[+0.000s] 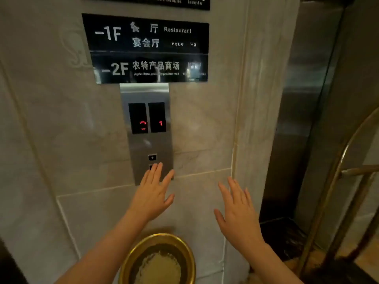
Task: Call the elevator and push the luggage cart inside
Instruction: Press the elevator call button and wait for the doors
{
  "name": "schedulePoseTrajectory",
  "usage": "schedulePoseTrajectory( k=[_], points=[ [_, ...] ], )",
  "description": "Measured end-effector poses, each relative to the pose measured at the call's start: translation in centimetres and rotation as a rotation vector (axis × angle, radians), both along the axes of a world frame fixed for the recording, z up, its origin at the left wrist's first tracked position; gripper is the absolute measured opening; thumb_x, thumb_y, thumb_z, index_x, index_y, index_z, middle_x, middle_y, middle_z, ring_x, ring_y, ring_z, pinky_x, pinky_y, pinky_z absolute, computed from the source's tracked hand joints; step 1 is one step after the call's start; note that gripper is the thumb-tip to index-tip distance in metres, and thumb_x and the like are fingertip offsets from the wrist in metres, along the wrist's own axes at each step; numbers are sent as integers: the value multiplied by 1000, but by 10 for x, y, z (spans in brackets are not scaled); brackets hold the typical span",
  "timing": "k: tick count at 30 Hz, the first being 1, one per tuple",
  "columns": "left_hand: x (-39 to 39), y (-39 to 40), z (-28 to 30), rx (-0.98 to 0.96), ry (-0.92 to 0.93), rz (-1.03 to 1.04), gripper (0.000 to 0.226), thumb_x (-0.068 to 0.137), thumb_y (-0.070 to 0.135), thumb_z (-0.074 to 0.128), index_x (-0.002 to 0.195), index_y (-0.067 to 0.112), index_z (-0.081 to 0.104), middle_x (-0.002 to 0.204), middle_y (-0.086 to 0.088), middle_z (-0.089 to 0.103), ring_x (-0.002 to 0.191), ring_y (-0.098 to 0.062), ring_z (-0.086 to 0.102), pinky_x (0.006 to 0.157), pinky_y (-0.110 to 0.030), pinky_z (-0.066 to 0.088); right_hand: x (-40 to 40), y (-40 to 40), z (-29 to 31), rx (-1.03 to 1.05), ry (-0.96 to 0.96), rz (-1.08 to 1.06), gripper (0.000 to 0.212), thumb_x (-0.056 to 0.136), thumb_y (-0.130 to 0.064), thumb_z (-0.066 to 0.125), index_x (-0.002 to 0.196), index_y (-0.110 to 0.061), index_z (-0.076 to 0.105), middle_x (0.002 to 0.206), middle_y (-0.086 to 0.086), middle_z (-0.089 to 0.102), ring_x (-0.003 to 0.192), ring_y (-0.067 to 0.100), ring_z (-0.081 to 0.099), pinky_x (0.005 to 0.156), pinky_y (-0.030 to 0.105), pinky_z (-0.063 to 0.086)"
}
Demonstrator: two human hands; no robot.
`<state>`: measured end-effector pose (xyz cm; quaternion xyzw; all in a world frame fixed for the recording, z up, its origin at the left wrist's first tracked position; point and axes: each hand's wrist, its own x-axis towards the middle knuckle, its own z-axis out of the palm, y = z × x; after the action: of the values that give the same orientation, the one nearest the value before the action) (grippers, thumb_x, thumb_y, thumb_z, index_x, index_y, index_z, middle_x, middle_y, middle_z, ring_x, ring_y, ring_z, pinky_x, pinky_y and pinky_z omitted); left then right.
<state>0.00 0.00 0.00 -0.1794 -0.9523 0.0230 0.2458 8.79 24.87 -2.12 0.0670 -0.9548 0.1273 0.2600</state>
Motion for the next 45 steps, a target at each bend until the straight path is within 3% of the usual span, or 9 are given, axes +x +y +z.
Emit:
schedulePoseTrajectory(
  k=[7, 11, 16, 19, 27, 31, 35, 41, 45],
  points=[
    [-109, -43, -25, -59, -170, 17, 73, 83, 56, 28, 146, 19, 35, 147, -29, 34, 138, -43, 28, 110, -50, 23, -55, -41, 0, -22, -21, -93, 72, 95, -41, 54, 152, -25, 13, 162, 4, 7, 147, 22, 1, 116, 41, -3],
    [-147, -57, -46, -97, -188, -36, 76, 91, 53, 41, 149, 20, 6, 154, -25, 3, 143, -37, 0, 113, -44, 4, -73, -50, -8, -15, -36, -168, 76, 87, -40, 68, 148, -22, 28, 157, 9, 26, 144, 27, 22, 114, 46, 11],
    [-174, -67, -55, -129, -118, -44, 87, 73, 54, 62, 144, 13, 33, 147, -30, 32, 137, -40, 28, 115, -41, 6, -90, -55, -10, 7, -30, -172, 73, 92, -42, 61, 151, -24, 21, 161, 6, 16, 146, 24, 11, 115, 43, 1],
    [-183, -71, -57, -154, -101, -66, 91, 70, 51, 74, 141, 10, 37, 146, -31, 35, 137, -39, 29, 112, -46, 25, -99, -60, -12, 3, -37, -171, 71, 92, -41, 61, 150, -23, 25, 160, 6, 18, 146, 25, 12, 117, 47, 8],
    [-176, -52, -56, -130, -162, 5, 89, 89, 60, 41, 147, 18, -12, 148, -28, -20, 139, -39, -20, 114, -45, -4, -106, -59, -14, 48, -10, -160, 71, 90, -40, 63, 149, -21, 27, 159, 8, 23, 145, 26, 16, 116, 49, 12],
    [-151, -24, -40, -121, -197, 59, 75, 95, 53, 33, 153, 15, 5, 158, -25, 9, 146, -38, 5, 117, -48, 6, -96, -47, -13, 44, -12, -176, 76, 85, -39, 70, 148, -21, 32, 156, 9, 31, 143, 28, 24, 113, 48, 11],
    [-118, 5, -28, -66, -135, -19, 62, 81, 41, 55, 130, 5, 54, 130, -20, 59, 125, -36, 51, 102, -52, 42, -80, -20, -15, 51, -11, -153, 73, 89, -38, 66, 149, -21, 27, 158, 9, 25, 145, 26, 17, 114, 46, 4],
    [-40, 64, -24, -28, -9, -69, 65, 77, 42, 40, 128, 4, 55, 129, -19, 59, 123, -34, 53, 104, -48, 42, -39, 33, -11, 29, -7, -54, 73, 91, -35, 63, 150, -19, 23, 159, 10, 20, 147, 25, 11, 116, 45, 2],
    [28, 120, -32, -7, 10, -62, 68, 76, 44, 39, 130, 5, 53, 132, -17, 58, 124, -33, 53, 107, -45, 37, 3, 82, -14, 97, -4, -5, 77, 82, -33, 73, 146, -16, 32, 155, 13, 31, 143, 28, 24, 115, 48, 14]
  ],
)
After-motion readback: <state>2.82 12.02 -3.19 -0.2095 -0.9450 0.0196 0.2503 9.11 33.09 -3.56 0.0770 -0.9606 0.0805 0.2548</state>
